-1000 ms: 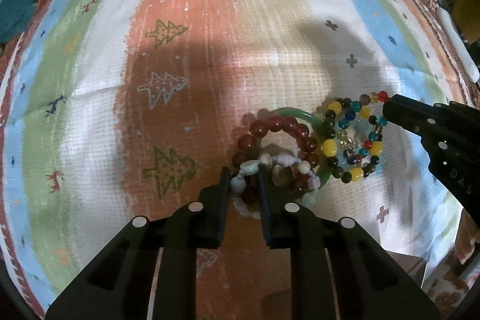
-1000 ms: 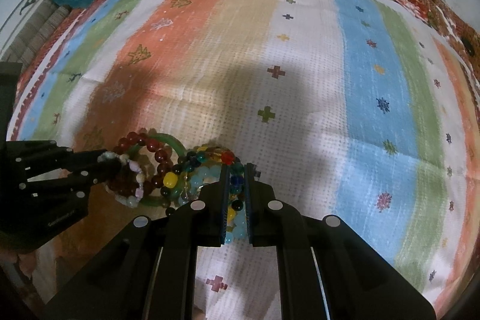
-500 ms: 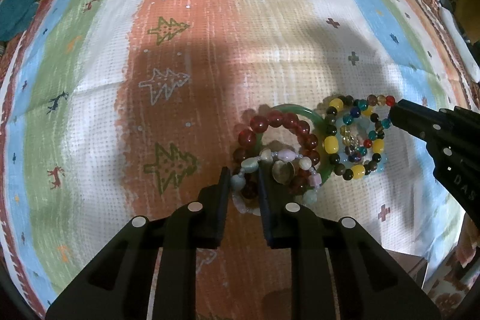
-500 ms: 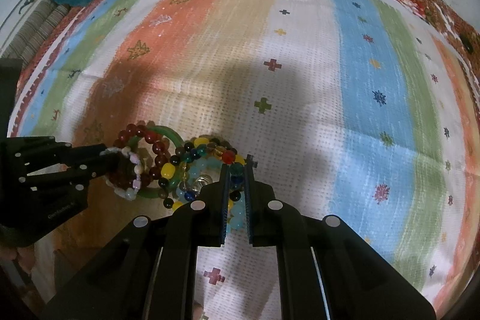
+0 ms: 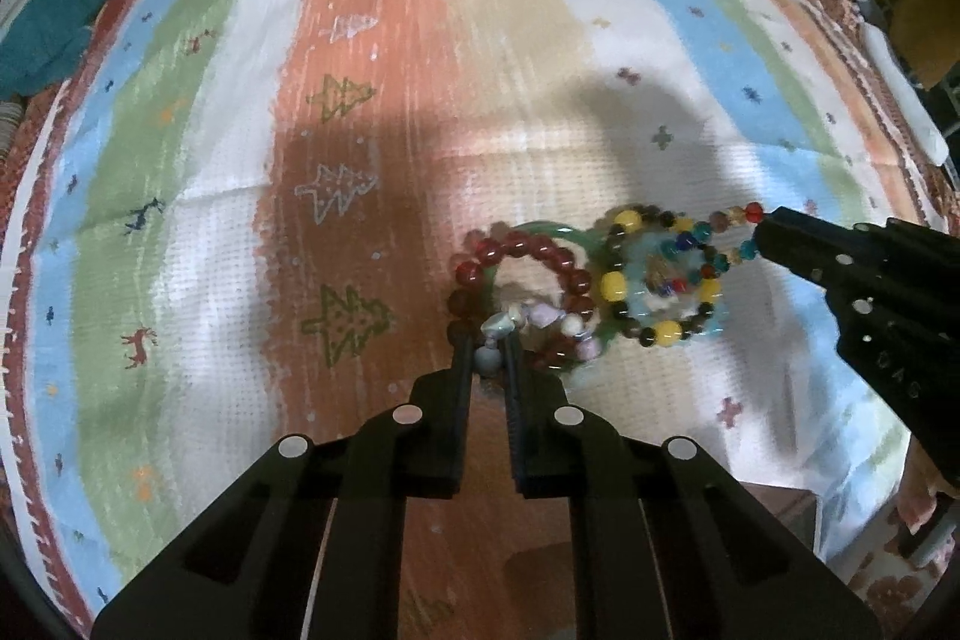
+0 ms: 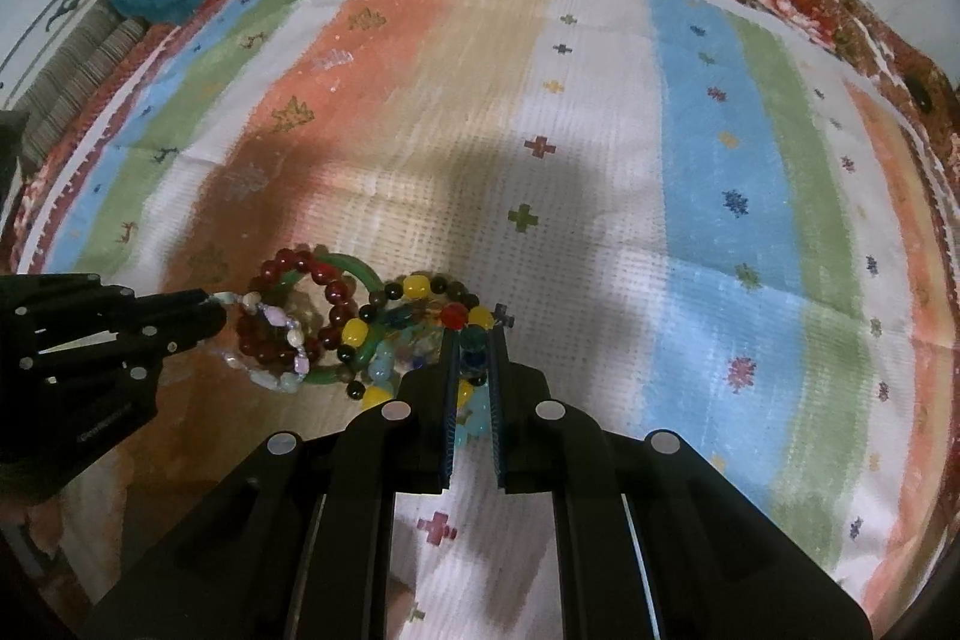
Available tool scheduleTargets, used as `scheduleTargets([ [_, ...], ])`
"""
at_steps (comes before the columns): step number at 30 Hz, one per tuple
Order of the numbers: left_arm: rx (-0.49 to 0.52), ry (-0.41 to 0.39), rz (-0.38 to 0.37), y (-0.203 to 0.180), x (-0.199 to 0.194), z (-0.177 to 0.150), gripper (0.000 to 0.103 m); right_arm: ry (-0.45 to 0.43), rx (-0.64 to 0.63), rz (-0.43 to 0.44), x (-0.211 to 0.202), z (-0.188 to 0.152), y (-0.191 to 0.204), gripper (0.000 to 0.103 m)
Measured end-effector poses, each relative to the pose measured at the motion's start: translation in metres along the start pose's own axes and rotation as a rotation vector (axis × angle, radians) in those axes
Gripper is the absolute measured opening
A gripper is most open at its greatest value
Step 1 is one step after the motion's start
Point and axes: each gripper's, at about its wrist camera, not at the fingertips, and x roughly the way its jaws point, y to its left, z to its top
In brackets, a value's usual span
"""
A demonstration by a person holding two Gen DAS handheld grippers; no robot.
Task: Organize jewelry
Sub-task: 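Lift both held bracelets and carry them toward the silver tin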
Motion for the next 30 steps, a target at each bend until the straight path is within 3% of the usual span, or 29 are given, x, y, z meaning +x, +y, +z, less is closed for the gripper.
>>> scheduleTargets([
  [11,0.04,-0.126,-0.028,-0.024,-0.058,-0.012,0.01,-0.077,0.041,-0.008,-0.035,-0.009,0.004,0.01],
  [30,0.064,-0.207,-0.059,-0.038,-0.098,-0.042,0.01,-0.165,0.041,-0.003,-0.085,-0.042,0.021,0.01],
])
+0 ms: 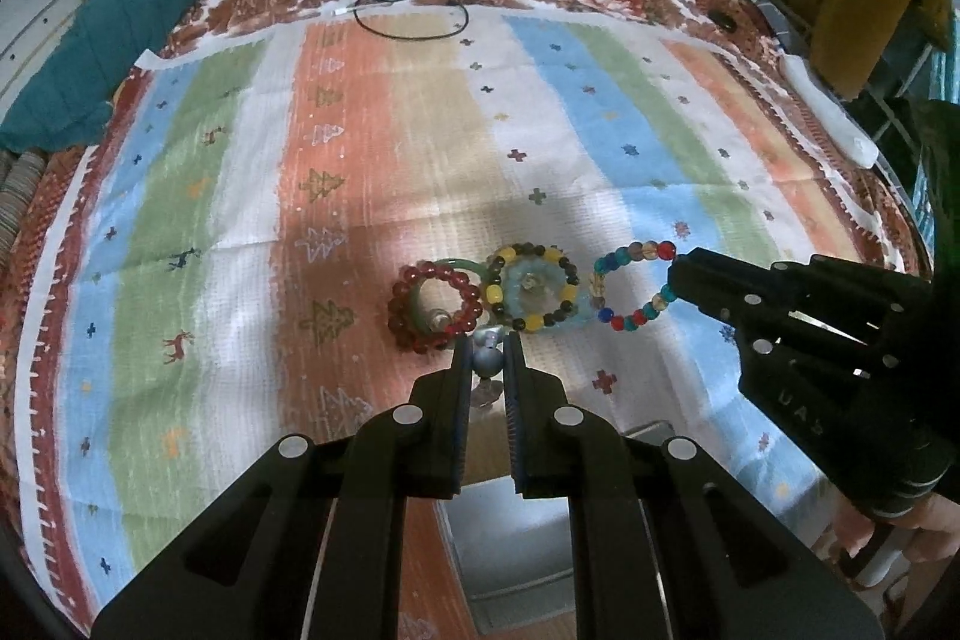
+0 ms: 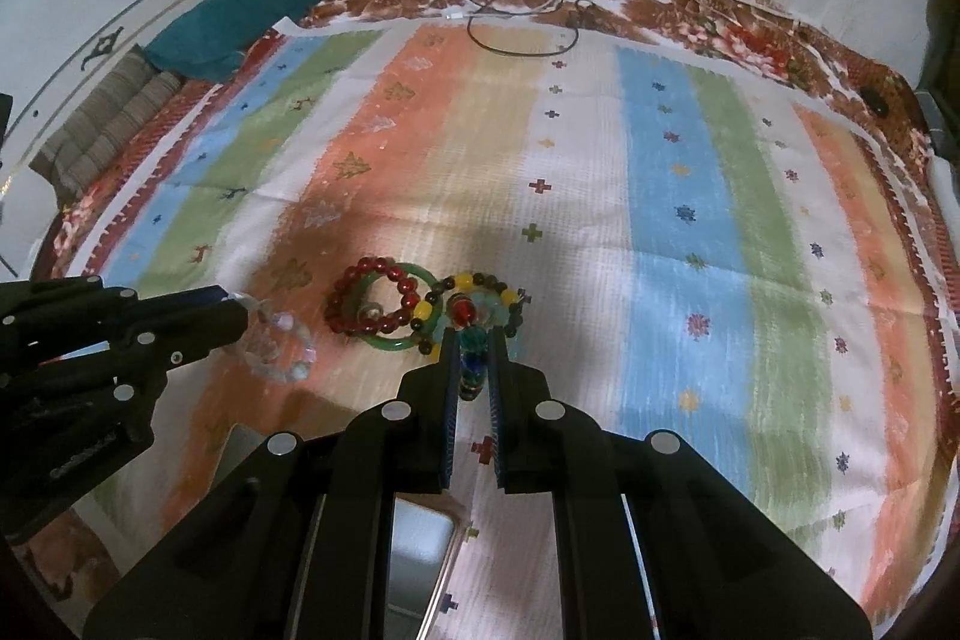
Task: Organize jewelry
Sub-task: 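Lift both held bracelets and carry them toward the silver tin, then lower both bracelets into the silver tin and open both tools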
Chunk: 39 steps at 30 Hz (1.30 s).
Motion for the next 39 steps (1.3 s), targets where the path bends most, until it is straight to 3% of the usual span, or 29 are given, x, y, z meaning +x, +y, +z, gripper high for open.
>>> scheduleTargets([
  [23,0.063,-0.089,-0.054,-0.023,-0.048,-0.036,0.01,-0.091,-0.034,0.059,-0.053,-0.033,0.021,0.01],
  [39,0.085,-0.099,-0.071,-0.027,-0.066,-0.064,0.01,-0.081,-0.049,0.099,-0.07,-0.063,0.029,0.01],
])
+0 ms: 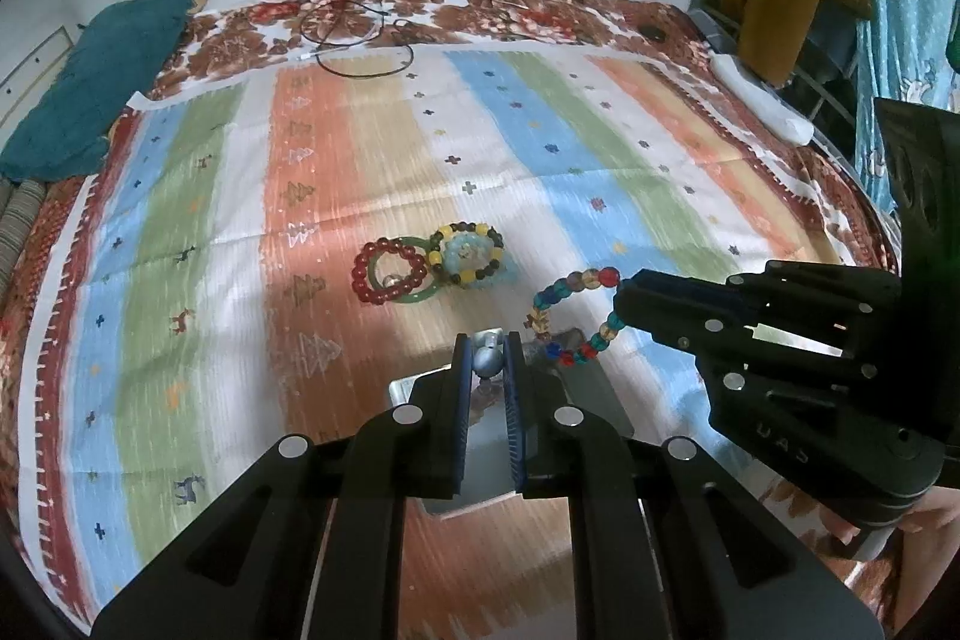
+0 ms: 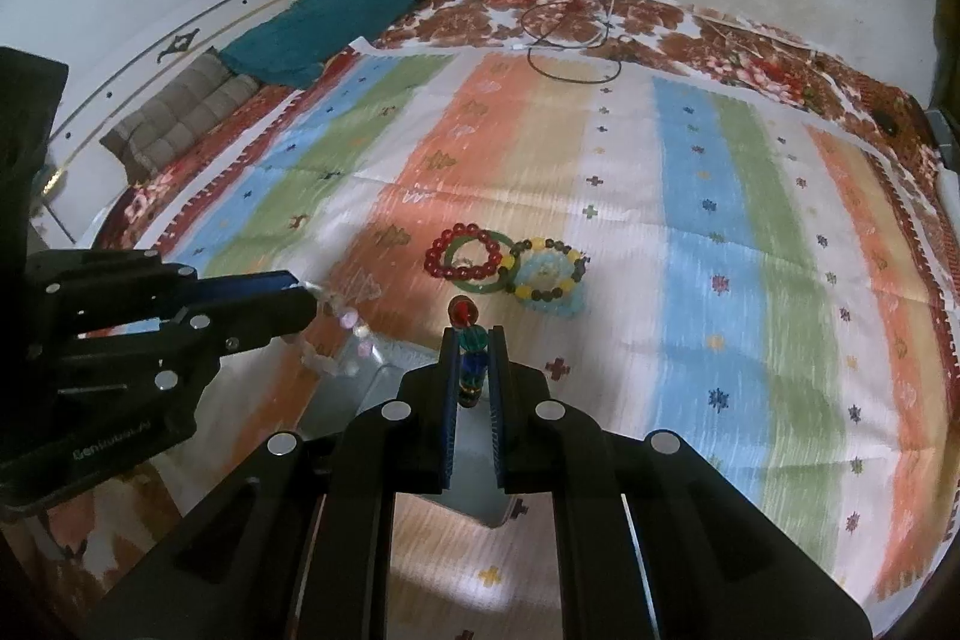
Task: Organize jewelry
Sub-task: 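Lower both bracelets into the silver tin and open both tools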
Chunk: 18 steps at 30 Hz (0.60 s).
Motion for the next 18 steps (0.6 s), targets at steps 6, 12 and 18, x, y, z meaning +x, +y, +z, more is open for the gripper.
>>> scheduleTargets([
  [6,-0.002,0.004,-0.01,0.0,-0.004,-0.009,0.01,0.008,0.002,0.007,-0.003,-0.008,0.001,0.01],
  [12,-0.031,0.024,0.004,0.006,-0.003,-0.011,0.019,0.026,0.037,-0.007,-0.002,-0.01,-0.006,0.019],
  [18,-0.048,0.026,0.014,0.011,-0.002,-0.01,0.031,0.031,0.069,-0.013,-0.001,-0.007,-0.017,0.033],
])
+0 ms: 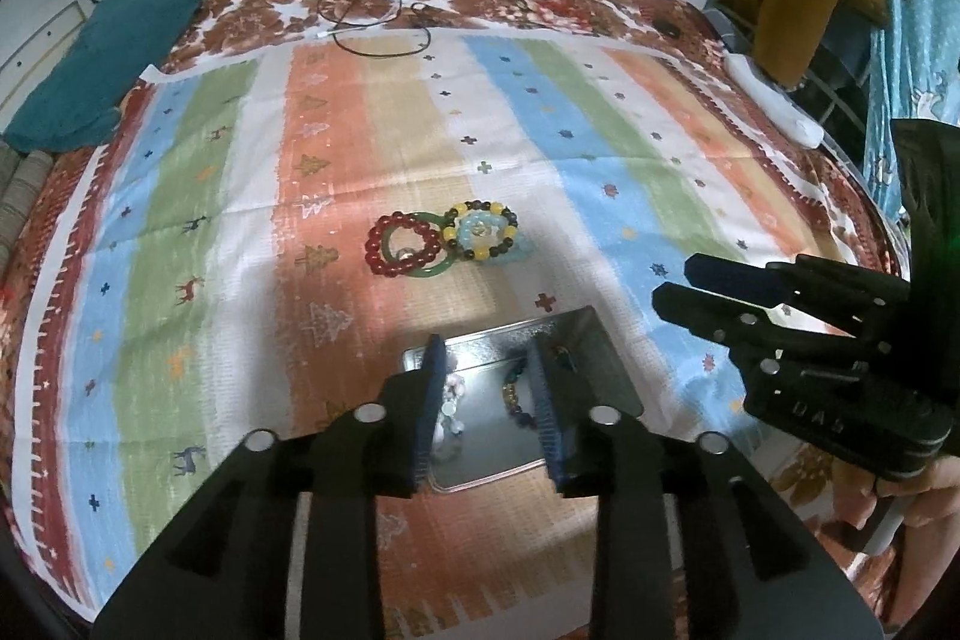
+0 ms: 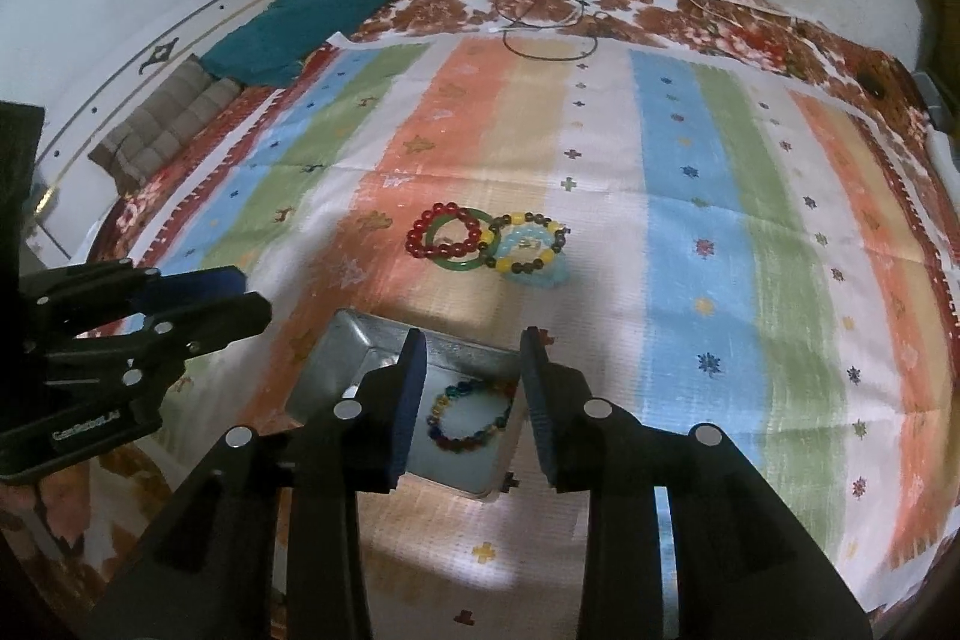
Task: Organize jewelry
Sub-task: 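Lower both bracelets into the silver tin and open both tools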
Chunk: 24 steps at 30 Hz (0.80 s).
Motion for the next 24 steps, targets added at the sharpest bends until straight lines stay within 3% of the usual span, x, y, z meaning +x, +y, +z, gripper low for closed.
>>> scheduleTargets([
  [12,-0.068,0.009,0.047,0.021,0.012,0.012,0.052,0.031,0.03,-0.031,0.014,0.013,-0.016,0.049],
  [24,-0.115,0.03,0.109,0.039,0.036,0.033,0.067,0.076,0.041,-0.062,0.037,0.03,-0.023,0.064],
])
